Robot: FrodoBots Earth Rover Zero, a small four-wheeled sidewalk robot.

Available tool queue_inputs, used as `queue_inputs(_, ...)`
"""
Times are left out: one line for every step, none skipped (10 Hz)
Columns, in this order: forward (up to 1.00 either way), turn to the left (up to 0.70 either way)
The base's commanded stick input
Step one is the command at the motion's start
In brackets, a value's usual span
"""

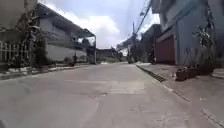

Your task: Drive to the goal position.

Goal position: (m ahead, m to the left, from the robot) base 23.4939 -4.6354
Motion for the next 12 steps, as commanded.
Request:
queue_inputs(1.00, 0.00)
queue_inputs(1.00, 0.00)
queue_inputs(1.00, 0.00)
queue_inputs(1.00, 0.00)
queue_inputs(1.00, 0.00)
queue_inputs(1.00, 0.00)
queue_inputs(1.00, 0.00)
queue_inputs(1.00, 0.00)
queue_inputs(1.00, 0.00)
queue_inputs(1.00, 0.00)
queue_inputs(1.00, 0.00)
queue_inputs(1.00, 0.00)
